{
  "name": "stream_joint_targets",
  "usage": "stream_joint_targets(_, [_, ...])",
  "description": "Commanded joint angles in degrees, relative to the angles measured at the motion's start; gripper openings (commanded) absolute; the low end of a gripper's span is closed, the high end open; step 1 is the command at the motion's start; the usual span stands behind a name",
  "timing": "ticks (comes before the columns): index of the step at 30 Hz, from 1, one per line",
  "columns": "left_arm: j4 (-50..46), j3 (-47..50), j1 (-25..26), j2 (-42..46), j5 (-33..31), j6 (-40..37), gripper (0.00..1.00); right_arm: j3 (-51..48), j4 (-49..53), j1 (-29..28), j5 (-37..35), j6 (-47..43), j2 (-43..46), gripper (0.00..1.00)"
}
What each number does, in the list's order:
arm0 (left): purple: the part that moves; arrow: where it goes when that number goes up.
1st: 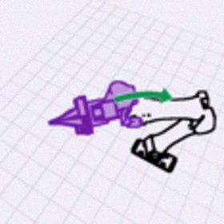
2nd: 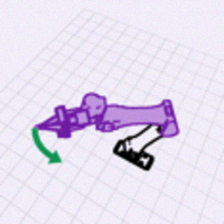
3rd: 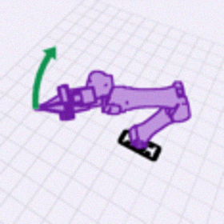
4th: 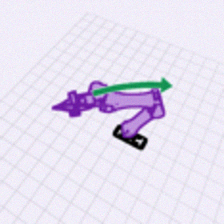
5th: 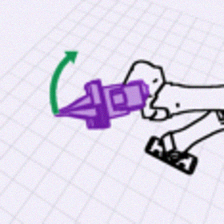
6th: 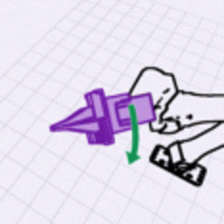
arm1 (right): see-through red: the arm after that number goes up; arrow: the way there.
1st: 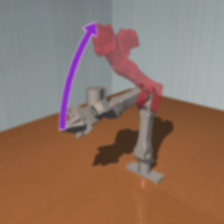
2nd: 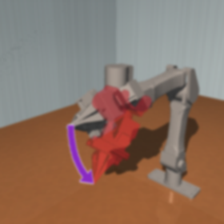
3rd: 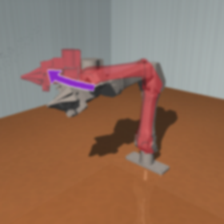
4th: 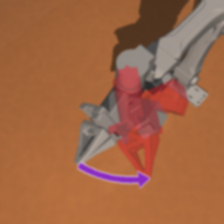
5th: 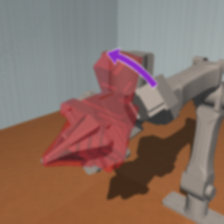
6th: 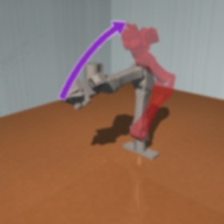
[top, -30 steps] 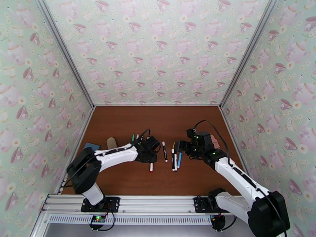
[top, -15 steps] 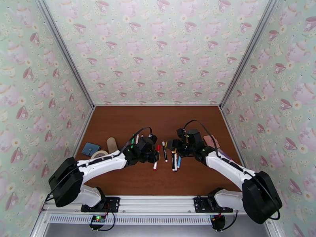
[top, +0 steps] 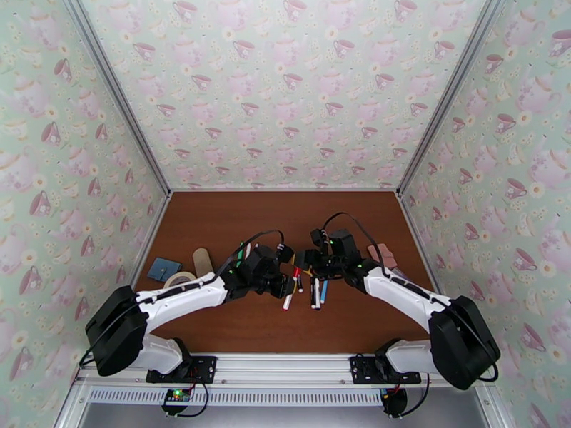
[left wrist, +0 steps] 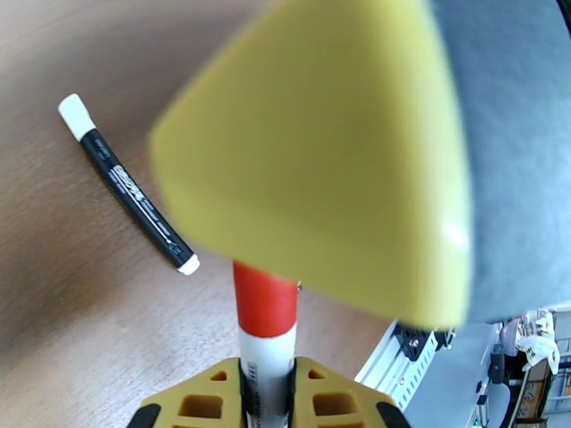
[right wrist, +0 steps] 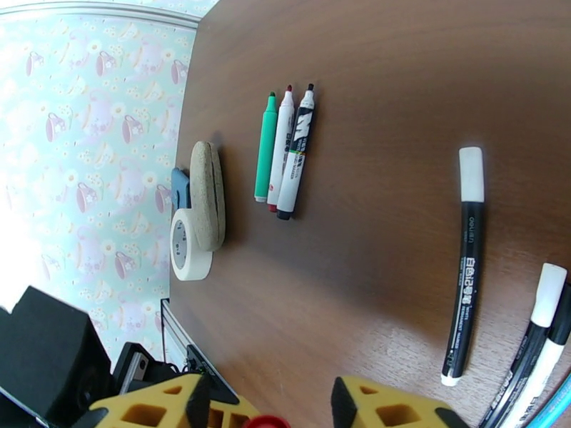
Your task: Open the pen caps
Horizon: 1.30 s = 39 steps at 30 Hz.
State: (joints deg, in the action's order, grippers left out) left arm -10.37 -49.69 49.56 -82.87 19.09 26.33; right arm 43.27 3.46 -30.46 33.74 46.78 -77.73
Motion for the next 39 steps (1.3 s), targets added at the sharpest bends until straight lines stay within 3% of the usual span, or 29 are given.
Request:
stream_joint_targets(1, [0.7,-1.62,-0.3,0.52,2.27,-0.72,0.16,2.3,0.39,-1.3,0.46,-0.46,-0.82,0.45])
stream_joint_targets(20, [6.75,1.0,-3.11,1.57,7.99,4.17,0.15,2.96,2.16,-2.39,-1.57,-1.61,-0.82,0.2])
stream_joint_targets(26, [6.77,1.56,-3.15,1.4,8.63,3.92,0.16,2.93,2.46,-2.33,-2.97,-1.87,0.21,0.17])
stream_joint_targets(33, [12.56,3.99,-3.07,1.66,10.13,6.63,0.36,2.48,1.64,-2.31,-3.89,-0.45,1.79,0.11])
stream_joint_targets(39, [14.87,5.03,-2.45,0.83,10.87,7.42,0.37,1.56,-1.44,-2.41,-4.12,2.85,2.91,0.1])
